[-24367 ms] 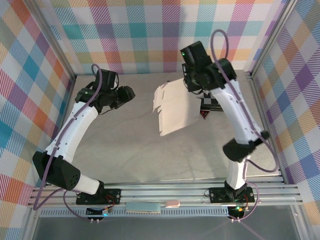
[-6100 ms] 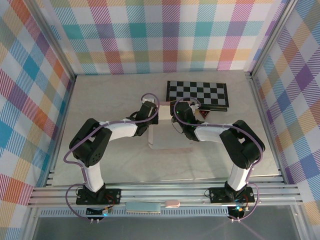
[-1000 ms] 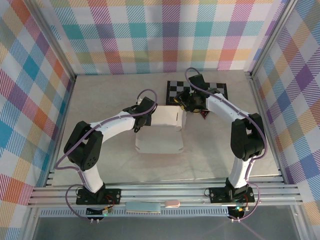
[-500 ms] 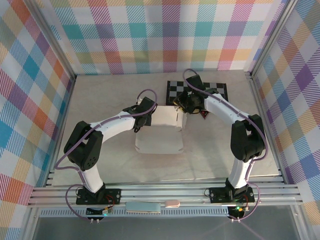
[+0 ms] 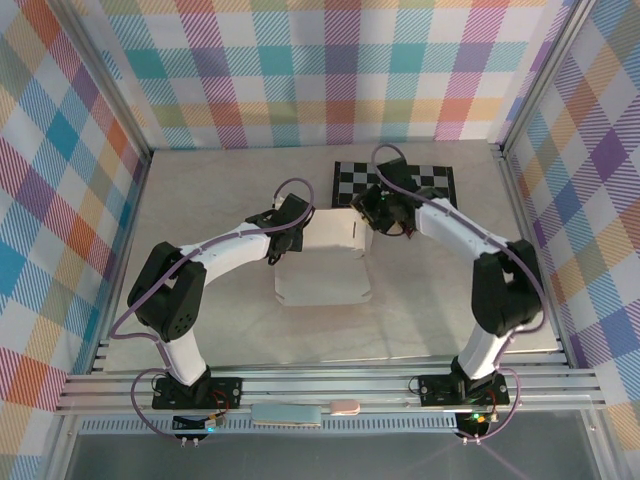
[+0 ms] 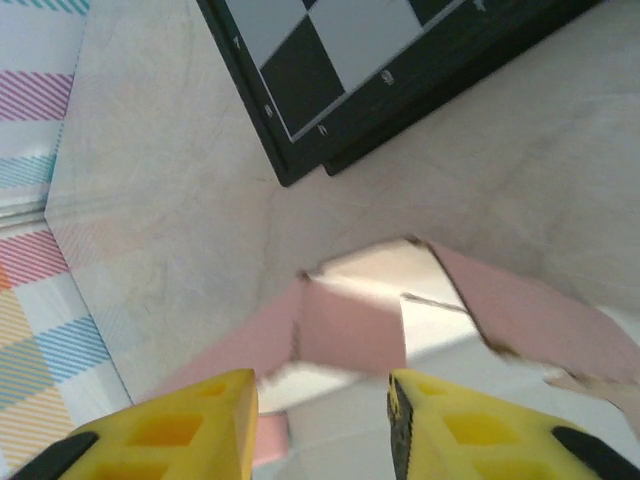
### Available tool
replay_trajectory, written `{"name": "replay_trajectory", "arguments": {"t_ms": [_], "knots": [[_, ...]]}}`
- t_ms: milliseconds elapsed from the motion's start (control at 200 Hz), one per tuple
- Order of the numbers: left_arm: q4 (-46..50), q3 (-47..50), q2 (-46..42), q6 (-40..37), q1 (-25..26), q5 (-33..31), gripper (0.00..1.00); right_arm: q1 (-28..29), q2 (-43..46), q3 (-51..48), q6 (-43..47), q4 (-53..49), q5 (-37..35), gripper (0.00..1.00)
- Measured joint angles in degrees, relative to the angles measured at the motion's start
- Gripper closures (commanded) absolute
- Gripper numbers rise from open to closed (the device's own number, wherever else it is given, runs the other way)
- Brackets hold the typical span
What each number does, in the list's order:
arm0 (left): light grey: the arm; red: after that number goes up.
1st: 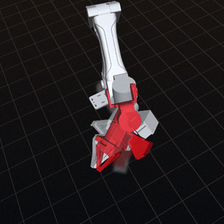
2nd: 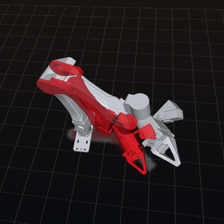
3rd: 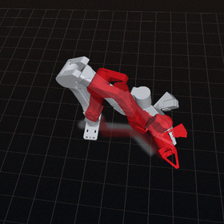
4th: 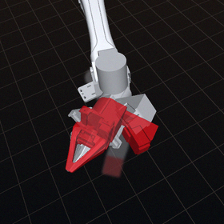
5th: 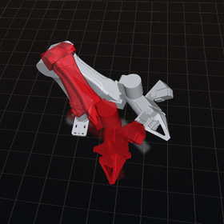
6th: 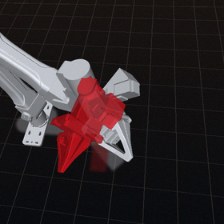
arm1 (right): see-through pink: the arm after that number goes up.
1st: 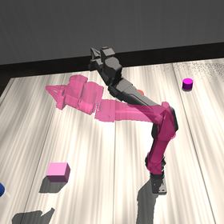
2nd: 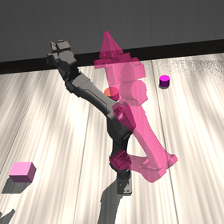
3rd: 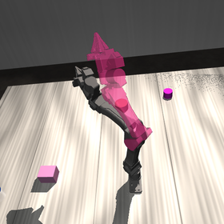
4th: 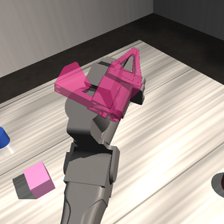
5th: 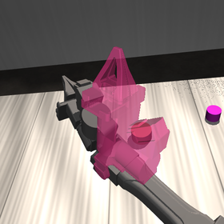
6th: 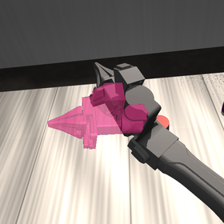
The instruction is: Fold the paper box
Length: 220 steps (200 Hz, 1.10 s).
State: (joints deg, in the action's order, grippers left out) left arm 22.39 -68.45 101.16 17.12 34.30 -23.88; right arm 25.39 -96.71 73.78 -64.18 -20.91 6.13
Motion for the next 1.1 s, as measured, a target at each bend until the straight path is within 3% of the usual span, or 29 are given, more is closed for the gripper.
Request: {"name": "replay_trajectory", "arguments": {"t_ms": [135,240,445,625,1100], "knots": [[0.0,0.0,0.0,0.0,0.0,0.3,1.00,0.9,9.1,-8.4,2.4,2.2,-1.2,0.65],[0.0,0.0,0.0,0.0,0.0,0.4,1.00,3.0,11.0,-12.6,3.7,4.9,-1.1,0.64],[0.0,0.0,0.0,0.0,-0.1,0.5,1.00,4.7,4.4,-15.0,6.4,7.1,-0.7,0.57],[0.0,0.0,0.0,0.0,-0.1,0.7,1.00,4.6,-1.0,-14.8,8.3,8.0,-1.2,0.60],[0.0,-0.1,0.0,-0.3,-0.4,0.9,1.00,3.2,-5.0,-13.9,11.1,8.0,-2.5,0.47]]}}
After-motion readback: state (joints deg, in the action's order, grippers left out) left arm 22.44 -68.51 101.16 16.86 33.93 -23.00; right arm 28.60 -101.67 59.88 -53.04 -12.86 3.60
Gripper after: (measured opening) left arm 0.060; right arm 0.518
